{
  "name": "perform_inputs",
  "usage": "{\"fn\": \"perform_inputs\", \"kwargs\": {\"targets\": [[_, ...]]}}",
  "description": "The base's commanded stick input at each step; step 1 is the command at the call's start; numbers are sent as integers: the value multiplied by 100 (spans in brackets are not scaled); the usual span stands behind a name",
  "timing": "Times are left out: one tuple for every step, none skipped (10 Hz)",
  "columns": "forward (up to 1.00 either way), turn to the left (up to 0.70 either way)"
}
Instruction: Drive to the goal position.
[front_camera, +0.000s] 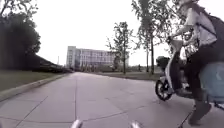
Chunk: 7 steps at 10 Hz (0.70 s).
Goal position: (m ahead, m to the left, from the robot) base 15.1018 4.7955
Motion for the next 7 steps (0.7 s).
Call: {"fn": "perform_inputs", "kwargs": {"targets": [[70,14],[70,14],[70,14],[70,14],[70,14],[70,14],[70,14]]}}
